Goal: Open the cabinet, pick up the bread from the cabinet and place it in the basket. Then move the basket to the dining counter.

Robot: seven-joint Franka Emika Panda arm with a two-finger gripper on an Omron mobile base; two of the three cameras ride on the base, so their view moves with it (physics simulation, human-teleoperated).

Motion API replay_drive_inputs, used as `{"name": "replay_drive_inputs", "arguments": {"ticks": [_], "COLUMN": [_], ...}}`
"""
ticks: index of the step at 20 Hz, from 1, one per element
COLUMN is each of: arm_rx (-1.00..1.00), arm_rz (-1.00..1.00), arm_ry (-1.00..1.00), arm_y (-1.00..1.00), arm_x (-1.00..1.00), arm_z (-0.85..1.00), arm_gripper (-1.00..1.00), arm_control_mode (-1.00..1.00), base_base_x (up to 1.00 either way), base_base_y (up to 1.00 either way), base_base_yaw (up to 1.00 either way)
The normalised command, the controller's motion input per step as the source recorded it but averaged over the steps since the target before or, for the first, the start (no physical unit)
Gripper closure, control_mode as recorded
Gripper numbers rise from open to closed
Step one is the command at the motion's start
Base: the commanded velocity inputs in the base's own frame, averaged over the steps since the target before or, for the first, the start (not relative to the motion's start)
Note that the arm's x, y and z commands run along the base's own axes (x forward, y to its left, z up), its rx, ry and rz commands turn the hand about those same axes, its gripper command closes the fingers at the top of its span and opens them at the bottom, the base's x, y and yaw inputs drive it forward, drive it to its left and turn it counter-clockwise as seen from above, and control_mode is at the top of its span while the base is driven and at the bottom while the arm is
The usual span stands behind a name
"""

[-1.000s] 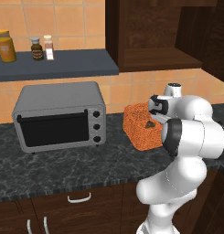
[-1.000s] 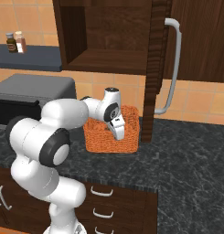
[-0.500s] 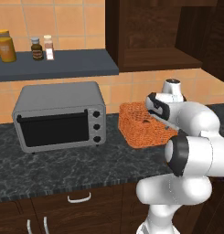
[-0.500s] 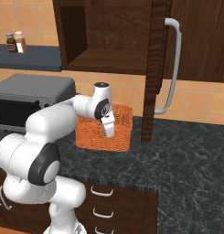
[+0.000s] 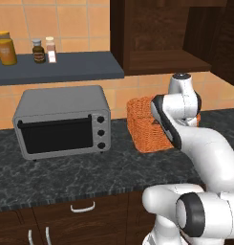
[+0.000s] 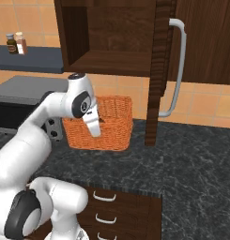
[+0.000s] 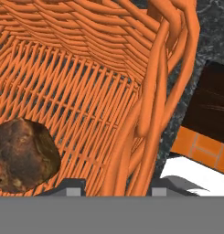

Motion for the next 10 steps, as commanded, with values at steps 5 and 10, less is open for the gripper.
{"name": "replay_drive_inputs", "arguments": {"ticks": [5,10], "arm_rx": [0.1,0.03], "arm_rz": [-0.1,-0.04], "arm_ry": [-0.08,-0.16], "arm_y": [0.16,0.26], "arm_x": [-0.78,-0.68], "arm_z": [0.59,0.61], "arm_gripper": [1.0,1.0], "arm_control_mode": [-1.0,-1.0], "base_base_x": [0.0,0.0], "base_base_y": [0.0,0.0], "base_base_yaw": [0.0,0.0]}}
